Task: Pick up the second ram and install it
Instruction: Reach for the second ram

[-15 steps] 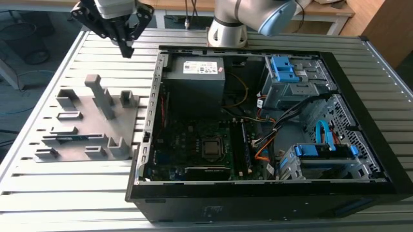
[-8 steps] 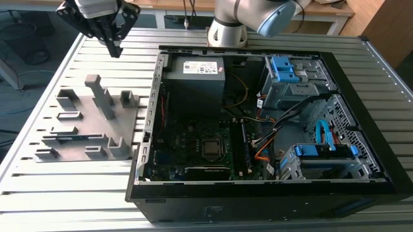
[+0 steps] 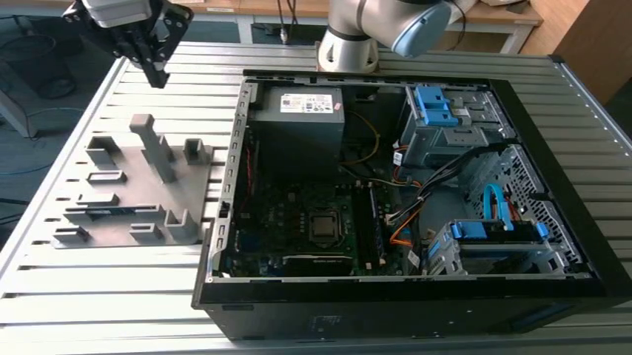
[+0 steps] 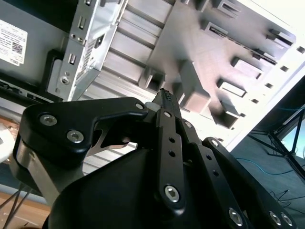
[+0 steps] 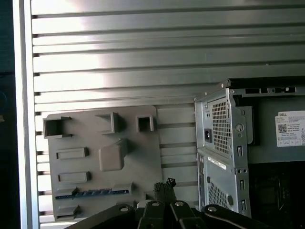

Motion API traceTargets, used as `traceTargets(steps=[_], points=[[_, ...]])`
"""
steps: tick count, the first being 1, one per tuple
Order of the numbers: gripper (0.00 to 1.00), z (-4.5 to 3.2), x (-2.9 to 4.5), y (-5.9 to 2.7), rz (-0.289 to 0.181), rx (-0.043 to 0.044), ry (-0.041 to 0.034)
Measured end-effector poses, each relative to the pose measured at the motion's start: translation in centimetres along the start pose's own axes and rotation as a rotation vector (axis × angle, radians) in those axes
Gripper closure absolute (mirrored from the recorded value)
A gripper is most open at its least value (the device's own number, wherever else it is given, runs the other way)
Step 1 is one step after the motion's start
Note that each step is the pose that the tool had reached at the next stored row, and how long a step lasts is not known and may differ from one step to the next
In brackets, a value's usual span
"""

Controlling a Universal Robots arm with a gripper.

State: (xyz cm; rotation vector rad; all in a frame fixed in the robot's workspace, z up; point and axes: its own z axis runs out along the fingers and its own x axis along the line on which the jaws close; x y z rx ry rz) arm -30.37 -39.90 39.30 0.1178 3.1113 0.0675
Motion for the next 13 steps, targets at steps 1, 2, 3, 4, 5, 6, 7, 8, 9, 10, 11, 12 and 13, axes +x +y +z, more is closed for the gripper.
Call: traceTargets(steps=[1,2,3,4,5,6,7,8,9,10,11,12,13], points=[[0.9,0.0,0.26,-0.02,0.0,-0.0001,-0.0001],[0.9,-0.01,0.51,-0.04,0.0,-0.0001,-0.0001],[0.9,-0.01,0.77,-0.06,0.0,0.0,0.0],[0.9,-0.02,1.0,-0.07,0.0,-0.0001,0.0],[0.9,-0.02,1.23,-0.09,0.0,-0.0001,-0.0001],[0.9,-0.03,1.47,-0.11,0.0,-0.0001,-0.0001],[0.9,-0.04,1.7,-0.13,0.0,-0.0001,0.0],[0.9,-0.05,1.91,-0.14,0.0,0.0,0.0],[0.9,-0.05,2.14,-0.16,0.0,0.0,0.0],[0.9,-0.06,2.38,-0.18,0.0,-0.0001,-0.0001],[0.9,-0.06,2.61,-0.2,0.0,-0.0001,-0.0001],[0.9,-0.07,2.83,-0.21,0.0,-0.0001,-0.0001],[0.9,-0.08,3.05,-0.23,0.0,0.0,0.0]])
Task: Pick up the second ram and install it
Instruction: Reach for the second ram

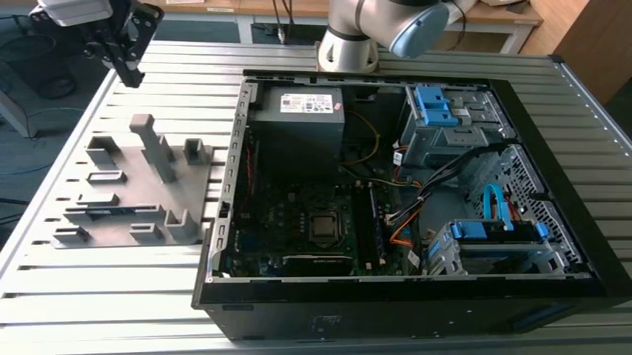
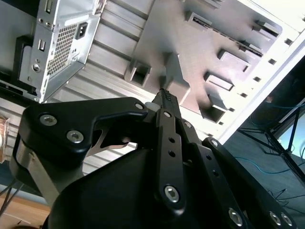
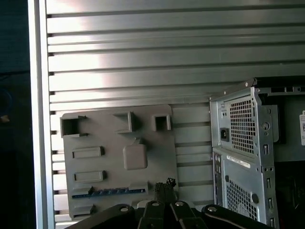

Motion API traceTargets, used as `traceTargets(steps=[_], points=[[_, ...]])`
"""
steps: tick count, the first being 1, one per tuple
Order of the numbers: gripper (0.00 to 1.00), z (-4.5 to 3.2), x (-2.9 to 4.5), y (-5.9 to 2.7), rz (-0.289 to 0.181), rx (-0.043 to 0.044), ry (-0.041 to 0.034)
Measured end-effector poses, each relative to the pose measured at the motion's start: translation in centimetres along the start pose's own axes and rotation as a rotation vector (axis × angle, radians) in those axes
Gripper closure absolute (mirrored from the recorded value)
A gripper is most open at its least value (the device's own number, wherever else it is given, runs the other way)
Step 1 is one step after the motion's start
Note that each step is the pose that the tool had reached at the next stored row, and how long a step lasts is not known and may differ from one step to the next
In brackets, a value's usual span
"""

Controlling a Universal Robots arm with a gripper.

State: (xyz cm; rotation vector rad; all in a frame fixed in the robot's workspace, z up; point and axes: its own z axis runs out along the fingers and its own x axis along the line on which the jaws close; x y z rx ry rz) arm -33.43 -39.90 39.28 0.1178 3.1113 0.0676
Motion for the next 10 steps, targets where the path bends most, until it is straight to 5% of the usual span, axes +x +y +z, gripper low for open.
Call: traceTargets(steps=[10], points=[[0.9,-0.06,2.3,-0.17,0.0,-0.0001,-0.0001]])
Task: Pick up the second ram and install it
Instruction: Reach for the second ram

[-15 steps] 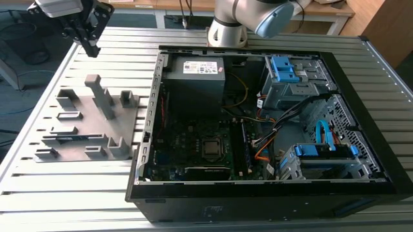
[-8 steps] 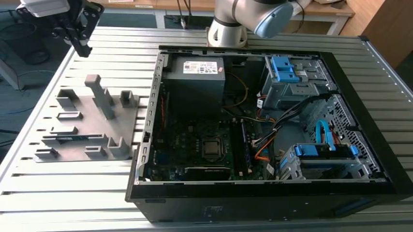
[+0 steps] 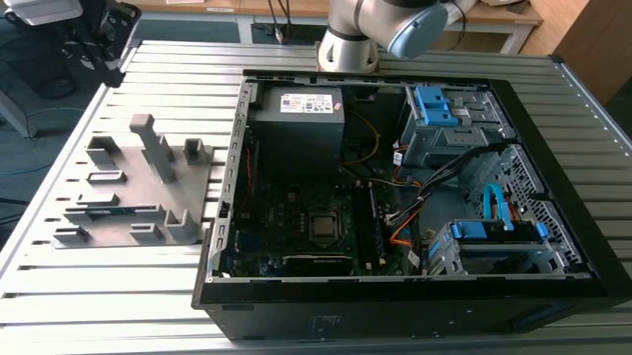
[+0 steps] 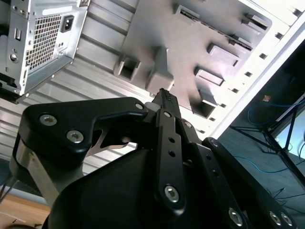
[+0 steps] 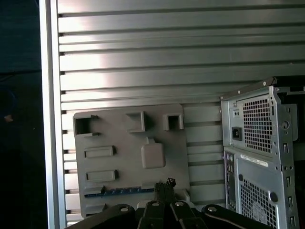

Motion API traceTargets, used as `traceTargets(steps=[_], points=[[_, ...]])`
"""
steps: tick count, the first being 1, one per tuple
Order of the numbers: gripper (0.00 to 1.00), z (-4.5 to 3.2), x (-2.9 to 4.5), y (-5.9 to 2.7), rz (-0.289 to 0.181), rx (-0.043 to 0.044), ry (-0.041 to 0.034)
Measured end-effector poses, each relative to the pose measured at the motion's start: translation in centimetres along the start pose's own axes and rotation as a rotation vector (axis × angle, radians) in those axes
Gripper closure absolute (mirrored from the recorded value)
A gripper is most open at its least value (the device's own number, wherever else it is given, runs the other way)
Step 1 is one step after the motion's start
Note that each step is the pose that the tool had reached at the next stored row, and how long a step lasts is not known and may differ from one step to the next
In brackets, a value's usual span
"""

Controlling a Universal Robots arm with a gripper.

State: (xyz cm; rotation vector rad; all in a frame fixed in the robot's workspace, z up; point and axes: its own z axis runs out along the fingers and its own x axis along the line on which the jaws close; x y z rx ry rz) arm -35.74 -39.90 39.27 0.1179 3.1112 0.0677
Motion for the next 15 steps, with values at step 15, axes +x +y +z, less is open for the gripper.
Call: traceTargets(steps=[15], points=[[0.9,-0.08,3.23,-0.24,0.0,0.0,-0.0001]])
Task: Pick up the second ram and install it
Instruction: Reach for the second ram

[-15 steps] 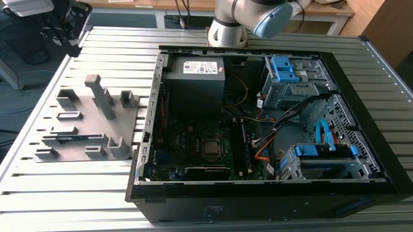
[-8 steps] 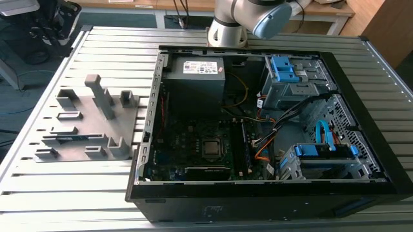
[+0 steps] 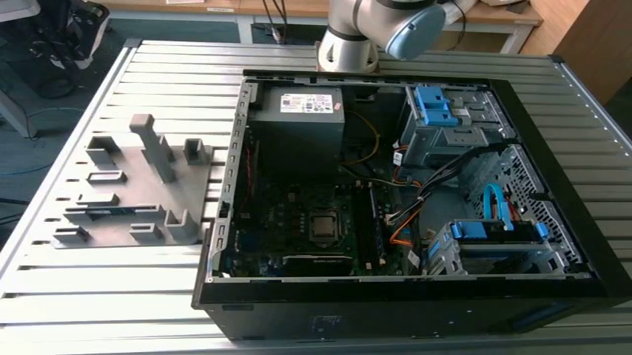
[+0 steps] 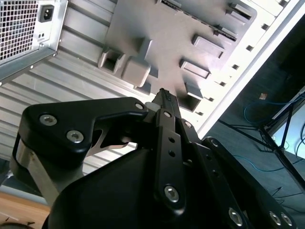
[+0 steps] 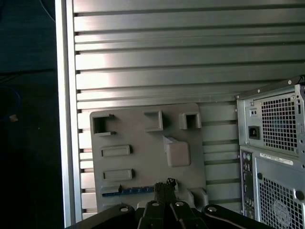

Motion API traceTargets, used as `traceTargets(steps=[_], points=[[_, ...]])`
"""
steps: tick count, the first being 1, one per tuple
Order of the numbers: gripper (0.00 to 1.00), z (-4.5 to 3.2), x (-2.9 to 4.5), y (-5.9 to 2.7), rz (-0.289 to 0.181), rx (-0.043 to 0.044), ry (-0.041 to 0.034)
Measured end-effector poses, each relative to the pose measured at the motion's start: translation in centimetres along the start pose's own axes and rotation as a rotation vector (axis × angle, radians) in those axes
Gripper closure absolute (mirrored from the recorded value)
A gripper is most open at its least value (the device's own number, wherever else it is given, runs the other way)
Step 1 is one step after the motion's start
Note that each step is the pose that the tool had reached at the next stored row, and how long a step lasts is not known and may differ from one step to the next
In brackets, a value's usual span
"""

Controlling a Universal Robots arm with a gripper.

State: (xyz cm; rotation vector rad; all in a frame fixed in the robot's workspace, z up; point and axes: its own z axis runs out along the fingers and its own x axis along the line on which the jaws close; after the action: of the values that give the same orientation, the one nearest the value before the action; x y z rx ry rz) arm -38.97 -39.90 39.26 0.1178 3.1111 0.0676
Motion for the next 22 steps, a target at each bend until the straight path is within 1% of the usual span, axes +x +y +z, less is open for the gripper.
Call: traceTargets(steps=[9,15,22], points=[[0.9,-0.04,1.37,-0.1,0.0,0.0,0.0],[0.9,-0.05,2.47,-0.19,0.0,0.0,0.0],[0.9,-0.05,3.17,-0.24,0.0,0.0,0.0]])
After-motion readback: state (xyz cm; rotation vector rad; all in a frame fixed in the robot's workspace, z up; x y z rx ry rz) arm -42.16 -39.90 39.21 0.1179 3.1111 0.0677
